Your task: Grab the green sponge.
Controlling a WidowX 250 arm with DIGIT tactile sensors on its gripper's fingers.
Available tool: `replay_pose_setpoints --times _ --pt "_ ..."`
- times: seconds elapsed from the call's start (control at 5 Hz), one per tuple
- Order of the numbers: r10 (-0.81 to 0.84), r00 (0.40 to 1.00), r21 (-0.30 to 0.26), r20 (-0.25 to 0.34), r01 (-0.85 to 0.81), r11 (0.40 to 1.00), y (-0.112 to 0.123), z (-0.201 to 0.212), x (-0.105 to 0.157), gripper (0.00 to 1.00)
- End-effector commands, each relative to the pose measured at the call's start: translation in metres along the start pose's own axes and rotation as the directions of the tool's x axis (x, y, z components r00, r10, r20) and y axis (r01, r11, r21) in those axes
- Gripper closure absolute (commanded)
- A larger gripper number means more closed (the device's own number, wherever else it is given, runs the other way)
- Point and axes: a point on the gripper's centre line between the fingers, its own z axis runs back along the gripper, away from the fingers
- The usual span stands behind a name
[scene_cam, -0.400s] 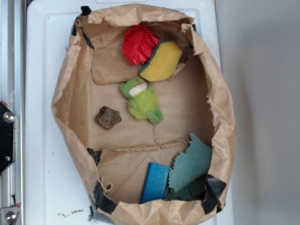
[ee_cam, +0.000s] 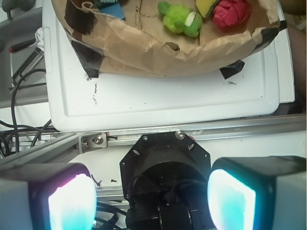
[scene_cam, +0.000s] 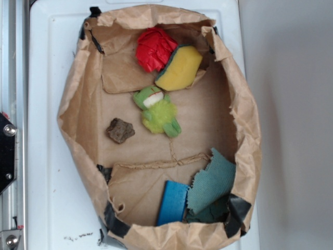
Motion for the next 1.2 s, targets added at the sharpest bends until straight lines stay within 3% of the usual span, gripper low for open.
replay_pose_setpoints --times 0.0,0.8,1.0 --pt "0.017 1.000 0.019 0.018 -0.018 1.000 -0.016 0.004 0.042 0.00" --pt "0.125 0.992 0.058 0.022 -0.126 0.990 -0.009 -0.017 0.115 0.00" --pt "0.213 0.975 0.056 0.059 -0.217 0.975 -0.003 -0.023 0.120 0.00"
